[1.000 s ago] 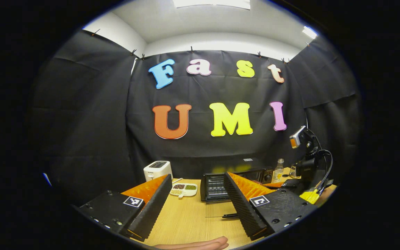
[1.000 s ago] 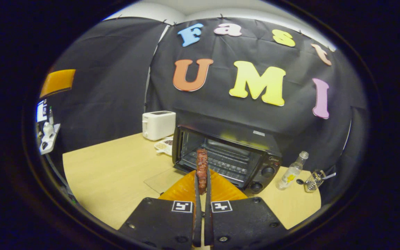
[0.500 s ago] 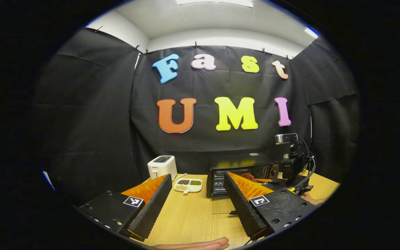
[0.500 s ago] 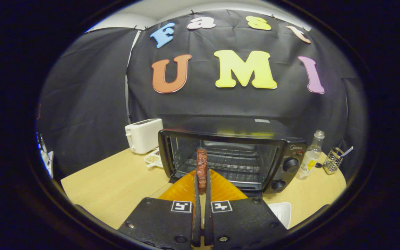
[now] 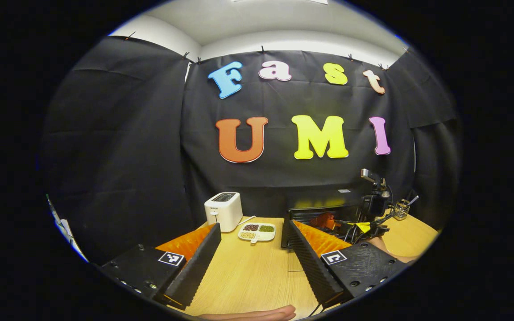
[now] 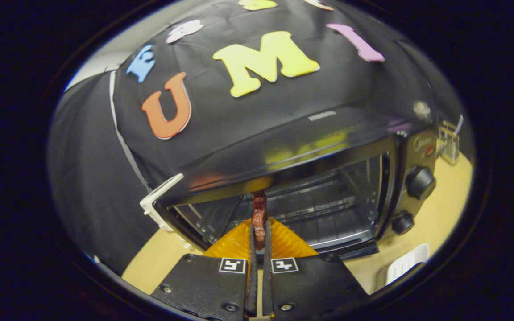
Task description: Open the electric oven with the left hand, put the food in, and close the electric oven.
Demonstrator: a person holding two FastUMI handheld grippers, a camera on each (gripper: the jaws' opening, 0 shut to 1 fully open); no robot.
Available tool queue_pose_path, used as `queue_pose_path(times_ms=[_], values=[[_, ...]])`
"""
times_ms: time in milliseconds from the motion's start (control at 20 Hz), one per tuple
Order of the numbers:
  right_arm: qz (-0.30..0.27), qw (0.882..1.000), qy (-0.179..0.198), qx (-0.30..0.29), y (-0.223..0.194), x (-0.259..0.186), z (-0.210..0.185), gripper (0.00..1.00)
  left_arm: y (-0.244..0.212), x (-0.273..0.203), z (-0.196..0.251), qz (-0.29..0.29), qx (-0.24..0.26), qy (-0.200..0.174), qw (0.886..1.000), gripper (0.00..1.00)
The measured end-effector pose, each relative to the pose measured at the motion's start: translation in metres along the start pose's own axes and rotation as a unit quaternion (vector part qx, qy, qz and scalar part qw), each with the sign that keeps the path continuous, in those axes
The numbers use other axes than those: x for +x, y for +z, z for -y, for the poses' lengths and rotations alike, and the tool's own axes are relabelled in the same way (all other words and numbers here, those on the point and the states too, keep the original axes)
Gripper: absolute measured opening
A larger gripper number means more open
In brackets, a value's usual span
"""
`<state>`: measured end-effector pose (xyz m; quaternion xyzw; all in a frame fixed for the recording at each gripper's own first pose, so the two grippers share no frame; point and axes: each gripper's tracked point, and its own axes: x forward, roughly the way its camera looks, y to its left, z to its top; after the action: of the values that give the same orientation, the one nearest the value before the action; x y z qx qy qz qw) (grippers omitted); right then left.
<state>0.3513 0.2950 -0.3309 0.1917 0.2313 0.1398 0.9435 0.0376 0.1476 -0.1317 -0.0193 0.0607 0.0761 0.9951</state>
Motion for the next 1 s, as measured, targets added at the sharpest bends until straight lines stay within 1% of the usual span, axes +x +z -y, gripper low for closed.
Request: queue_pose_path(times_ms=[50, 100, 150, 200, 250, 350, 400, 550, 650, 700, 750, 850, 950, 1000], values=[[-0.005, 1.000, 0.004, 0.031, -0.001, 0.007, 0.003, 0.08, 0.001, -0.001, 0.000, 0.001, -0.001, -0.002, 1.000, 0.96], [-0.004, 0.999, -0.003, 0.054, -0.001, 0.015, 0.012, 0.09, 0.001, 0.000, -0.003, 0.001, -0.001, 0.001, 1.000, 0.95], [-0.001, 0.997, -0.016, 0.071, -0.002, 0.021, 0.020, 0.10, -0.001, 0.000, -0.004, -0.002, 0.001, 0.004, 1.000, 0.96], [0.006, 0.996, -0.014, 0.089, 0.000, 0.023, 0.022, 0.12, -0.004, 0.002, -0.005, -0.007, 0.003, 0.007, 1.000, 0.95], [0.010, 0.995, -0.021, 0.093, -0.002, 0.023, 0.022, 0.12, -0.008, 0.002, -0.005, -0.012, 0.005, 0.009, 1.000, 0.95], [0.015, 0.996, -0.041, 0.083, -0.002, 0.027, 0.027, 0.16, -0.017, 0.002, -0.007, -0.026, 0.006, 0.015, 1.000, 0.96], [0.016, 0.996, -0.044, 0.079, -0.002, 0.028, 0.027, 0.20, -0.021, 0.002, -0.009, -0.030, 0.006, 0.017, 0.999, 0.96], [0.029, 0.997, -0.061, 0.048, 0.007, 0.023, 0.033, 0.23, -0.026, 0.001, -0.013, -0.040, 0.004, 0.018, 0.999, 0.96], [0.045, 0.995, -0.086, 0.015, 0.016, 0.019, 0.043, 0.23, -0.027, 0.001, -0.012, -0.041, 0.008, 0.017, 0.999, 0.96], [0.052, 0.994, -0.100, 0.001, 0.020, 0.017, 0.048, 0.27, -0.027, 0.000, -0.010, -0.041, 0.010, 0.016, 0.999, 0.96], [0.057, 0.992, -0.116, -0.011, 0.023, 0.014, 0.054, 0.28, -0.028, 0.000, -0.008, -0.042, 0.012, 0.015, 0.999, 0.96], [0.064, 0.991, -0.116, -0.032, 0.029, 0.010, 0.054, 0.34, -0.025, -0.001, -0.007, -0.041, 0.015, 0.017, 0.999, 0.96], [0.062, 0.990, -0.116, -0.051, 0.027, 0.001, 0.054, 0.36, -0.024, -0.004, -0.006, -0.040, 0.014, 0.017, 0.999, 0.96], [0.060, 0.990, -0.114, -0.058, 0.025, -0.006, 0.053, 0.46, -0.022, -0.006, -0.005, -0.037, 0.014, 0.017, 0.999, 0.96]])
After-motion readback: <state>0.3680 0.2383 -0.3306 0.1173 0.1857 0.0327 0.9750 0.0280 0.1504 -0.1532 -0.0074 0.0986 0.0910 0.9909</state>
